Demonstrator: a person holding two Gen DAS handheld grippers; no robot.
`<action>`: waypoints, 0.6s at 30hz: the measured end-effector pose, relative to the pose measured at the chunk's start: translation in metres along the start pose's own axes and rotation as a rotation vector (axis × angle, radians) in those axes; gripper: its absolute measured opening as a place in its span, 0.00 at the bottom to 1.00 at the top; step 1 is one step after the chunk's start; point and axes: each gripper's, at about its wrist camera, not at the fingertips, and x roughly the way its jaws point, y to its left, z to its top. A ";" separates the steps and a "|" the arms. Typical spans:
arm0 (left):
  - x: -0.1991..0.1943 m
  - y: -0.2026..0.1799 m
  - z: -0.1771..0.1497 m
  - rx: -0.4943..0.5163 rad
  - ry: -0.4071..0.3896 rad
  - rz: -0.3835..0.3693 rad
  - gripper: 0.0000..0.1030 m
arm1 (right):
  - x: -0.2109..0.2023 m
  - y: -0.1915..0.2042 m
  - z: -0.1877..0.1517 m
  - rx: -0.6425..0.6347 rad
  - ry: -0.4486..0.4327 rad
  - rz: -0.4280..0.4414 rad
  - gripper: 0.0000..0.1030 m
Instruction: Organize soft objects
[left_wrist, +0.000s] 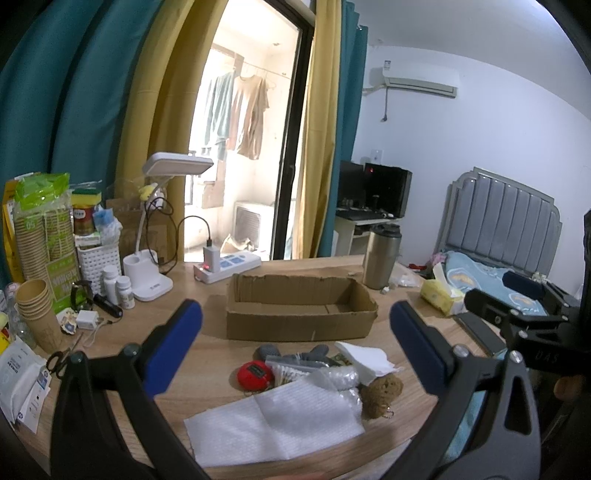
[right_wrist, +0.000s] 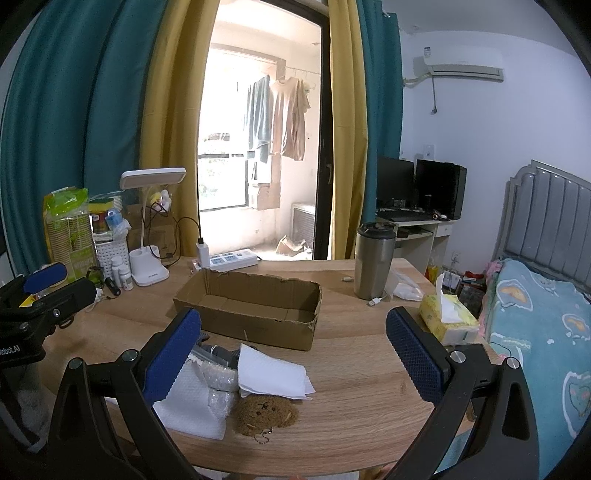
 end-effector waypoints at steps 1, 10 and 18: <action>0.000 0.000 0.000 0.000 0.001 -0.001 1.00 | 0.000 0.000 0.000 0.000 0.000 0.000 1.00; 0.000 0.000 0.000 0.000 0.001 0.000 1.00 | 0.000 0.000 0.000 0.001 0.001 0.001 1.00; 0.001 0.005 -0.007 -0.004 0.020 0.005 1.00 | 0.006 -0.002 -0.007 0.008 0.016 0.007 1.00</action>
